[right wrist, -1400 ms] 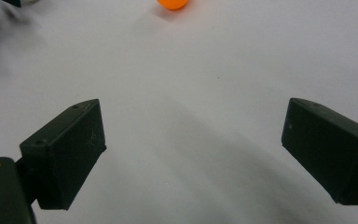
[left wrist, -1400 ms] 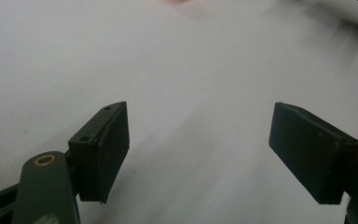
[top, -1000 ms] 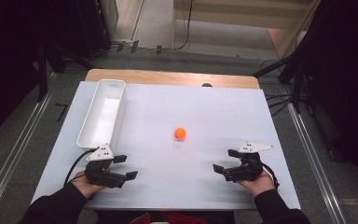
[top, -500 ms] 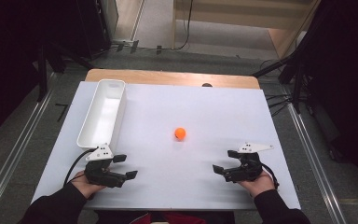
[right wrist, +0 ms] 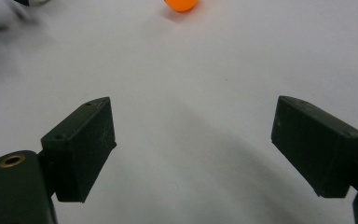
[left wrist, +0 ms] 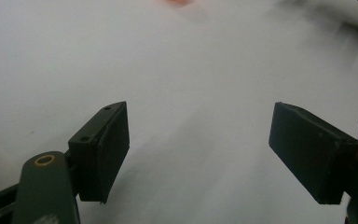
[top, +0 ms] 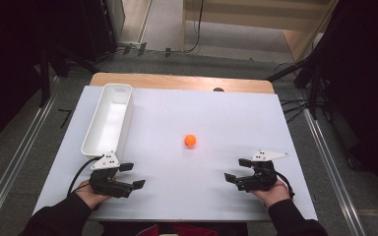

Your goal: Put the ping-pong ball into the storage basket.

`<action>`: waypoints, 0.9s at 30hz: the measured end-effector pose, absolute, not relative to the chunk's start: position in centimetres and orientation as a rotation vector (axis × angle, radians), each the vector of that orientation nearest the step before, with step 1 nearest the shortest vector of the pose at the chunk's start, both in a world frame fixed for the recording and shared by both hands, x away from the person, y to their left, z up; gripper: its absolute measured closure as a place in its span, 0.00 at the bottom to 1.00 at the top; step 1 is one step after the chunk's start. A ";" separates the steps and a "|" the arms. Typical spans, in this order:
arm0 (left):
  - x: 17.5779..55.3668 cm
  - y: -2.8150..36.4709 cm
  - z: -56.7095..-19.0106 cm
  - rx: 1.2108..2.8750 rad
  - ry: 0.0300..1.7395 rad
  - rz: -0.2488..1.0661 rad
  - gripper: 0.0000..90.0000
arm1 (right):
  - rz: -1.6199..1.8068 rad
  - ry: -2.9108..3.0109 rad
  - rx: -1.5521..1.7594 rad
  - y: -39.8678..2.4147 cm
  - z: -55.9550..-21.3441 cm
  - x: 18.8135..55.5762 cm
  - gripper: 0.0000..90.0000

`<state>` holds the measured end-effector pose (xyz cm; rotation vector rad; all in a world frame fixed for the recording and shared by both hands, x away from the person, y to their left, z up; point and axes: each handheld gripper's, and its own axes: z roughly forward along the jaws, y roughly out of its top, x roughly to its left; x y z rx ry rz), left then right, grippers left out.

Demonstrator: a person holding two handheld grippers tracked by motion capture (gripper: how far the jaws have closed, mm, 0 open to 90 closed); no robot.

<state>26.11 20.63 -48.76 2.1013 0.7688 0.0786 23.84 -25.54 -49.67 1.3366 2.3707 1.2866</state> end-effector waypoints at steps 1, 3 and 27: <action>26.1 20.6 -48.8 2.101 0.771 0.079 0.23 | 1.287 2.371 1.337 -25.5 -49.7 23.8 0.14; 26.1 20.6 -48.8 2.101 0.772 0.079 0.23 | 1.287 2.379 1.332 -25.5 -49.7 23.9 0.14; 26.0 19.2 -47.9 2.135 0.785 0.038 0.23 | 1.292 2.388 1.341 -25.5 -49.8 24.0 0.14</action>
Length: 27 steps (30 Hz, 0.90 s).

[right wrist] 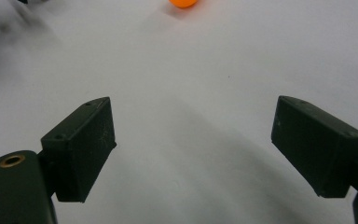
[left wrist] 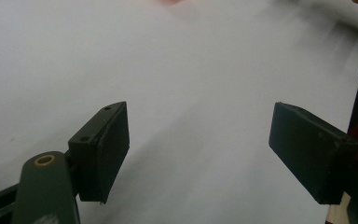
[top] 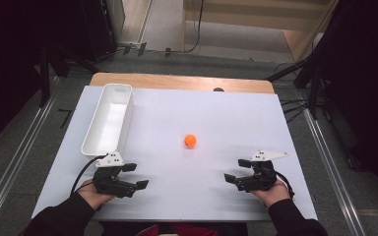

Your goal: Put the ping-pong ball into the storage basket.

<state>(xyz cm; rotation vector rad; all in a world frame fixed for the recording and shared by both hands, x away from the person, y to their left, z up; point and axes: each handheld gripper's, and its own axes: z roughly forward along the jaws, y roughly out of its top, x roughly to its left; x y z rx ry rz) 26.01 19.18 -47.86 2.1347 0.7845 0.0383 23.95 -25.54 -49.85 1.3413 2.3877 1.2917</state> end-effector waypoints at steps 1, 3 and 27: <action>26.0 19.1 -47.8 2.134 0.782 0.036 0.23 | 1.290 2.389 1.346 -25.5 -49.8 23.9 0.14; 26.0 18.8 -47.7 2.134 0.785 0.034 0.23 | 1.288 2.393 1.344 -25.5 -49.8 23.9 0.14; 26.9 16.2 -47.4 2.092 0.815 0.028 0.17 | 1.276 2.398 1.311 -25.5 -49.9 24.0 0.14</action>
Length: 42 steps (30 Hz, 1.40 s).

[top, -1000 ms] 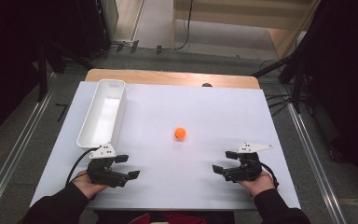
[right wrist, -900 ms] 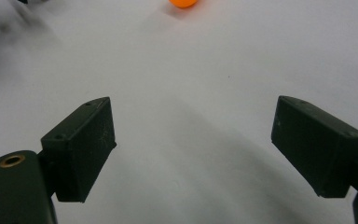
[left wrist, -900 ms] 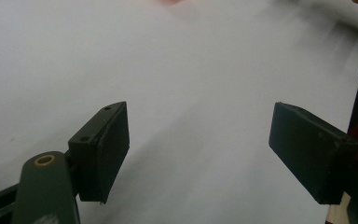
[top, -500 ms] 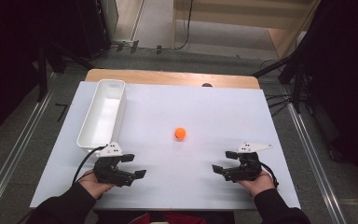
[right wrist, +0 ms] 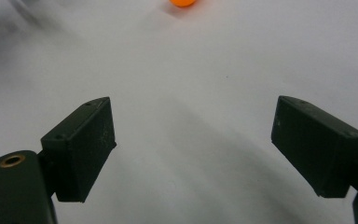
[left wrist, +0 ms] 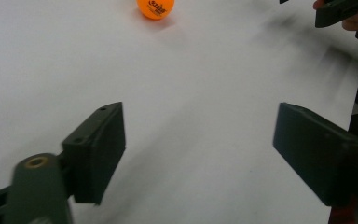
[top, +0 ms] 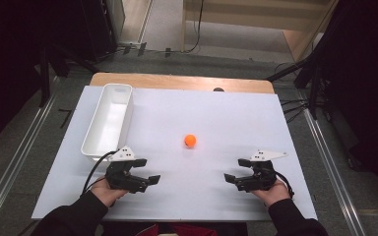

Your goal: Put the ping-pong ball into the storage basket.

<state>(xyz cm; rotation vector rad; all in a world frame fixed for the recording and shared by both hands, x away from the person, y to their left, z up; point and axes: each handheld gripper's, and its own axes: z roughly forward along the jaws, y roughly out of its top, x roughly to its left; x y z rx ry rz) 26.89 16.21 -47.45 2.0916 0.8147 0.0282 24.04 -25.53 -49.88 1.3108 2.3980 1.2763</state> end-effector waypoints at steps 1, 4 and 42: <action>27.0 16.1 -47.4 2.094 0.814 0.044 0.17 | 1.275 2.398 1.310 -25.5 -49.9 24.0 0.14; 27.0 15.9 -47.4 2.092 0.813 0.048 0.14 | 1.270 2.396 1.309 -25.5 -49.9 24.0 0.14; 29.1 12.7 -46.7 2.142 0.778 0.007 0.00 | 1.272 2.352 1.295 -25.8 -49.4 24.0 0.14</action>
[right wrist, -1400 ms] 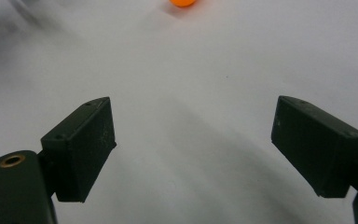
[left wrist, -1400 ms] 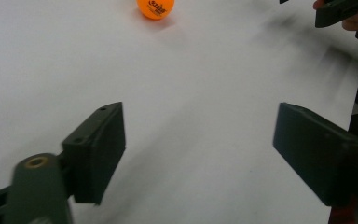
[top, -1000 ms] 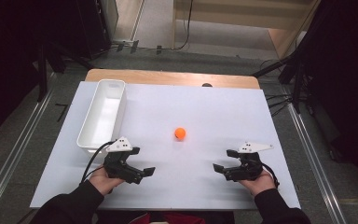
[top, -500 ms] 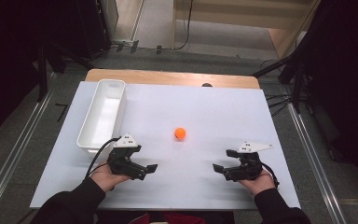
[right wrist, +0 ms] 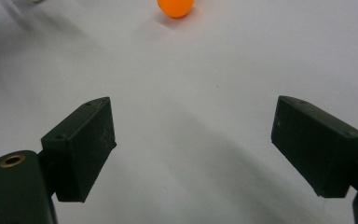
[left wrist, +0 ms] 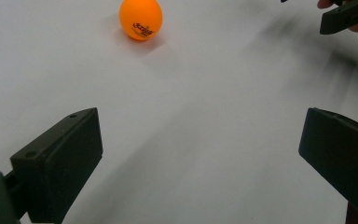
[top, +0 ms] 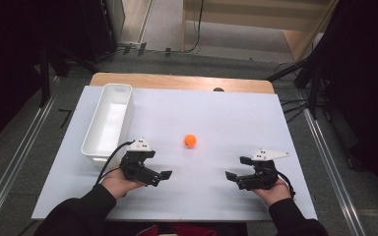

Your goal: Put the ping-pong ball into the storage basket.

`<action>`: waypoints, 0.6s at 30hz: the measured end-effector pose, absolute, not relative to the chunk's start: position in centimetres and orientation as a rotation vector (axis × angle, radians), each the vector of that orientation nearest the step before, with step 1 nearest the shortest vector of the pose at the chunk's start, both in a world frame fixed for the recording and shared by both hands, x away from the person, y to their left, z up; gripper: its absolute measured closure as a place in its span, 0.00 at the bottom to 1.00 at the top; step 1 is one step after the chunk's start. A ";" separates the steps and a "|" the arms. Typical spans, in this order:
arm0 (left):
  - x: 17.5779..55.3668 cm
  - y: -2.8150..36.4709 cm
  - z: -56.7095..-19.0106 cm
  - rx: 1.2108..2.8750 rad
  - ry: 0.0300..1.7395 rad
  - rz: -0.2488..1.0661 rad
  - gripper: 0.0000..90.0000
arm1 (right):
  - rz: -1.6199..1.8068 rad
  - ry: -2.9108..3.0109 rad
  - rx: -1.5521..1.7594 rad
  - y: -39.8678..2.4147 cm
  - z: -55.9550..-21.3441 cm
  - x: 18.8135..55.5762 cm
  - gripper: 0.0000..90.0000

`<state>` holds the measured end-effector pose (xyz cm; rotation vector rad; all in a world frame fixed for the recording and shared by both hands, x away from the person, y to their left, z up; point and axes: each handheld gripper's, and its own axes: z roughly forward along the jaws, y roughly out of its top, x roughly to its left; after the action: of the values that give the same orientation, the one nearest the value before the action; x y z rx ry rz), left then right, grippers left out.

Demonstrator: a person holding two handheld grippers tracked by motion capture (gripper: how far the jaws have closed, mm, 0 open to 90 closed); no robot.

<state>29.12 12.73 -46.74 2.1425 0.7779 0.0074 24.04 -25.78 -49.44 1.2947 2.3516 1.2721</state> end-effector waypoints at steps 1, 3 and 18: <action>29.2 12.6 -46.8 2.135 0.781 0.006 0.00 | 1.270 2.347 1.299 -25.8 -49.5 24.1 0.14; 29.5 12.4 -46.7 2.144 0.777 0.016 0.00 | 1.269 2.356 1.305 -25.7 -49.5 24.0 0.14; 30.6 11.4 -46.6 2.147 0.770 0.012 0.00 | 1.272 2.370 1.304 -25.7 -49.6 24.1 0.14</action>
<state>30.63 11.42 -46.65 2.1472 0.7698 0.0123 24.08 -25.67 -49.58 1.3039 2.3700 1.2723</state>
